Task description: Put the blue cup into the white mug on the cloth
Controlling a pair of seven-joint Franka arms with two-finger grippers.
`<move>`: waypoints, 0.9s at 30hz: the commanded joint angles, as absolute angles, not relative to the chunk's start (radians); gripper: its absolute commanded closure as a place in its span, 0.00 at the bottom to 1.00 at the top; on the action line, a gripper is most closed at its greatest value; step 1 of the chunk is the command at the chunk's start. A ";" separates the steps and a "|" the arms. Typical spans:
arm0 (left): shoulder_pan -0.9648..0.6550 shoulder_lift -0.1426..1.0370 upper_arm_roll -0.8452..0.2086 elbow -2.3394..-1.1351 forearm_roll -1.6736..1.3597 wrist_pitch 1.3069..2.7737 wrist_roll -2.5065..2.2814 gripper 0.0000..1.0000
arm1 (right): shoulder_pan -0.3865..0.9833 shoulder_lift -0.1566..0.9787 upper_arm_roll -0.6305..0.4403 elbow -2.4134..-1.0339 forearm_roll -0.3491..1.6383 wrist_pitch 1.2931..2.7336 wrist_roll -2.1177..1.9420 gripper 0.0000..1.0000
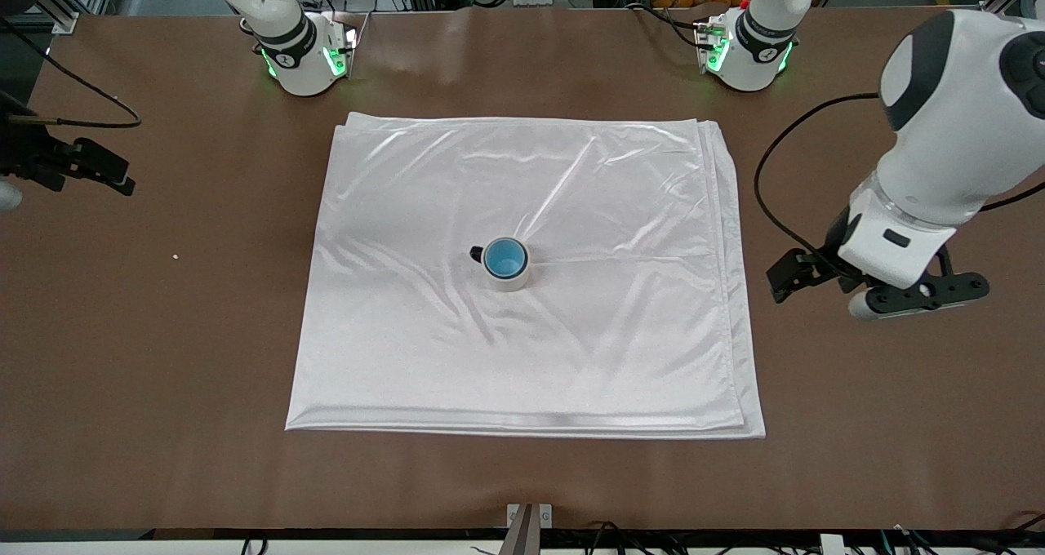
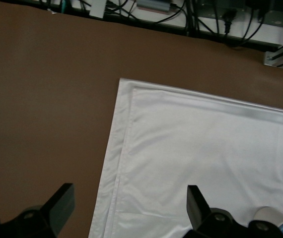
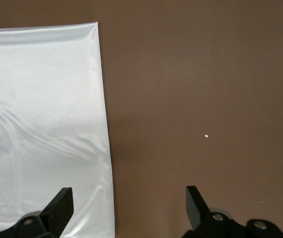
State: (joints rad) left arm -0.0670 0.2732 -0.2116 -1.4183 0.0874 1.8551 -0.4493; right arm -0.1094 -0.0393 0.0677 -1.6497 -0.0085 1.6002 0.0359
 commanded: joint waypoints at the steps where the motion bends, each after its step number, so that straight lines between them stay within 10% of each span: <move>1: -0.124 0.222 -0.082 -1.453 0.074 1.796 -0.393 0.00 | -0.103 -0.043 0.064 -1.637 -0.026 1.594 0.057 0.00; 27: 0.000 0.186 -0.060 -1.462 0.000 1.709 -0.210 0.00 | -0.100 -0.043 0.067 -1.620 -0.017 1.592 0.057 0.00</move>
State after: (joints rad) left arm -0.0186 0.2242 -0.0434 -1.4300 0.0149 1.7171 -0.2268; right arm -0.1071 -0.0393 0.0684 -1.6329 -0.0086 1.6008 0.0359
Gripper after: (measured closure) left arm 0.000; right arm 0.000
